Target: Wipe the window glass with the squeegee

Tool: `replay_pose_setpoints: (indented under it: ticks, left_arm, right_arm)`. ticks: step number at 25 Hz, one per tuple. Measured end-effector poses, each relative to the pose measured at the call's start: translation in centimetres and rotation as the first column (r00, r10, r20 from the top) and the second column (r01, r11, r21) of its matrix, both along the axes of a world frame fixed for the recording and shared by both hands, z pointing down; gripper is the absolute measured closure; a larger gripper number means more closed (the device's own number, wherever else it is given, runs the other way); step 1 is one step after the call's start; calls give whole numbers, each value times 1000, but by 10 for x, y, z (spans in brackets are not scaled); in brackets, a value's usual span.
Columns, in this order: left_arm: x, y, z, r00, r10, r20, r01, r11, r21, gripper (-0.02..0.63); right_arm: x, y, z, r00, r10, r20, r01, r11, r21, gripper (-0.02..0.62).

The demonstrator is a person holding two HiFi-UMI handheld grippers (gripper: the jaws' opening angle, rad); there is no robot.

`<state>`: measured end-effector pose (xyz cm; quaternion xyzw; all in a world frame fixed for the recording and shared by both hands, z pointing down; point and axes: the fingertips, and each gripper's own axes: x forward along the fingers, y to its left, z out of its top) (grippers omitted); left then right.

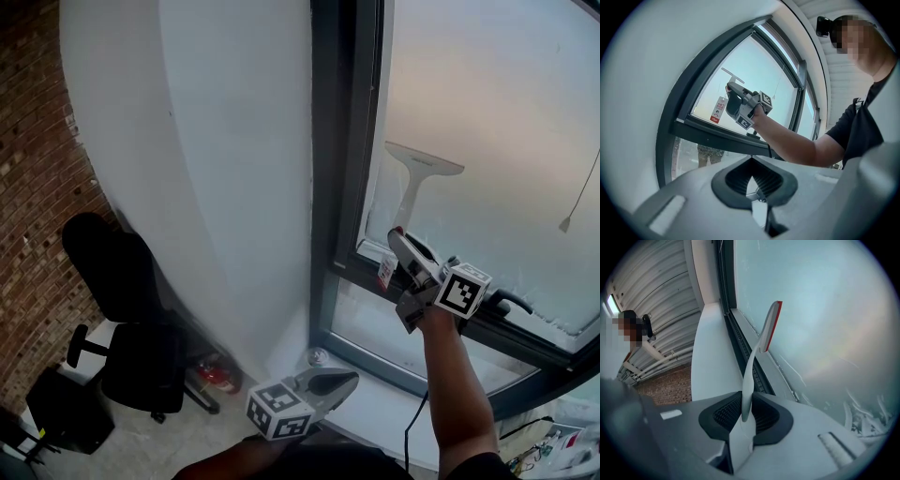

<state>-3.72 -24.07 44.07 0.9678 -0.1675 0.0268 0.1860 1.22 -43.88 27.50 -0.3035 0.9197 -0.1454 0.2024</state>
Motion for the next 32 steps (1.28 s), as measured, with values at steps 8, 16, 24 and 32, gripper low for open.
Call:
replay_pose_setpoints:
  ticks: [8,16,24,32]
  left_arm:
    - [-3,7,7,1000,1,8,-1,1000,-16,606]
    - [-5,11,12,1000,-8,10,8,1000,-28,606]
    - [-8,13,15,1000,-13,10,13,999,-38,606]
    - [-11,10,14,1000,-27,8,27,999,-40,606]
  right_arm:
    - [-5,6,32,1000,0,10,0,999,-47,506]
    - [-5,10,68,999,-11,33,15,994,-108,506]
    - [-4,13,96,998,-18,68,29,986,-166,506]
    - [-4,18,125,994,-35,104,57,975,-213,506]
